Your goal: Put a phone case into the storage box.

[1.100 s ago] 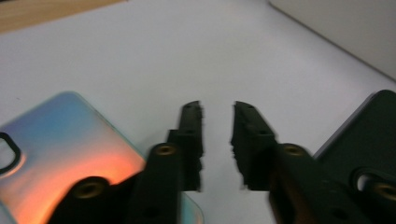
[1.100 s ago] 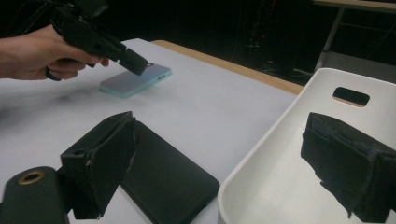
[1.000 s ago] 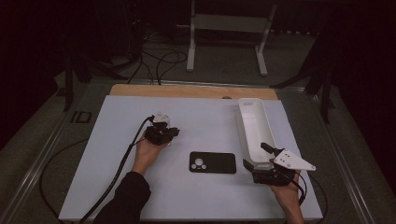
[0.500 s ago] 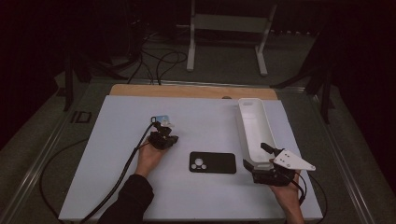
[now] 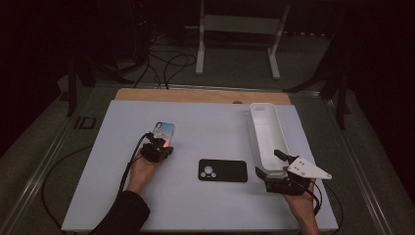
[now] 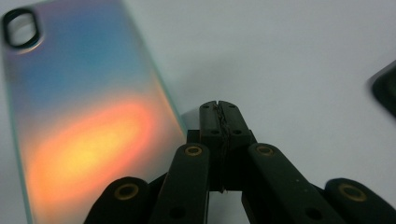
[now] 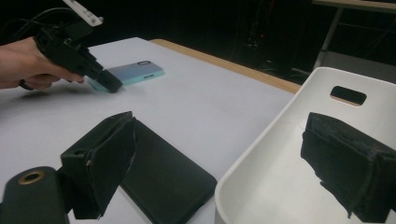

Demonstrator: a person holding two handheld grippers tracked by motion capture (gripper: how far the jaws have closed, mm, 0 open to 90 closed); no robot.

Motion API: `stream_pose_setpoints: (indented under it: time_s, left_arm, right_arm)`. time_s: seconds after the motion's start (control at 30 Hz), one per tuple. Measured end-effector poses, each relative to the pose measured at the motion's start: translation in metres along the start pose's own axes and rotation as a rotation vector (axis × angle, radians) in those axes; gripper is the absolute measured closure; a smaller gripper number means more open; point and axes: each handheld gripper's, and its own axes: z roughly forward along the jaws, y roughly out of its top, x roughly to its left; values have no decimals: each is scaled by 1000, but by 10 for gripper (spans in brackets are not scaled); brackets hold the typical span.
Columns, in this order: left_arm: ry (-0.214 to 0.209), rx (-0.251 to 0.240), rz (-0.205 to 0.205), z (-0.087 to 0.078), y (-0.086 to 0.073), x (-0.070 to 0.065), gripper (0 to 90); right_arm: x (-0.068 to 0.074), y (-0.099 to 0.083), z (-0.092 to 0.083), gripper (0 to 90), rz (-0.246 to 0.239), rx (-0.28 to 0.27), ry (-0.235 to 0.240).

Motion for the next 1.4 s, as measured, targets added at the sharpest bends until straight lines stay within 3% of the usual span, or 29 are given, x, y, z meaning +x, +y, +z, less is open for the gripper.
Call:
stream_pose_setpoints:
  time_s: [0.17, 0.3, 0.57, 0.7, 0.83, 0.97, 1.2, 1.23, 1.27, 1.33, 1.4]
  left_arm:
    - [38, -1, -32, -12, -11, 13, 900]
    - [31, -23, -60, -15, -18, 20, 900]
    - [49, -29, -33, -15, -18, 17, 899]
    - [23, -101, -20, -27, -17, 11, 885]
    - [12, -213, 20, -54, -20, 3, 775]
    - [9, -309, -2, -80, -30, 4, 553]
    - [60, -386, -18, -109, -50, 1, 223]
    - [60, -406, -21, -114, -55, 0, 223]
    - [56, -431, -18, -120, -61, -2, 147]
    - [56, -446, -11, -126, -66, -3, 141]
    - [67, -453, -10, -131, -71, -5, 41]
  right_arm:
    - [0, 0, 0, 102, 2, 1, -1]
    - [0, 0, 0, 101, 4, 2, 0]
    - [0, 0, 1, 101, 1, 2, 4]
    - [-1, -1, 1, 101, 4, -1, 0]
    - [-1, -1, 1, 100, 4, 1, -2]
    - [-1, -1, 1, 100, 3, 0, -2]
    - [-2, 0, 2, 100, 4, -5, -2]
    - [-3, 0, 2, 100, 9, -4, 1]
    - [-4, 0, 2, 100, 16, -7, 3]
    - [-4, 0, 2, 100, 17, -10, 4]
    - [-4, 0, 2, 101, 20, -11, 5]
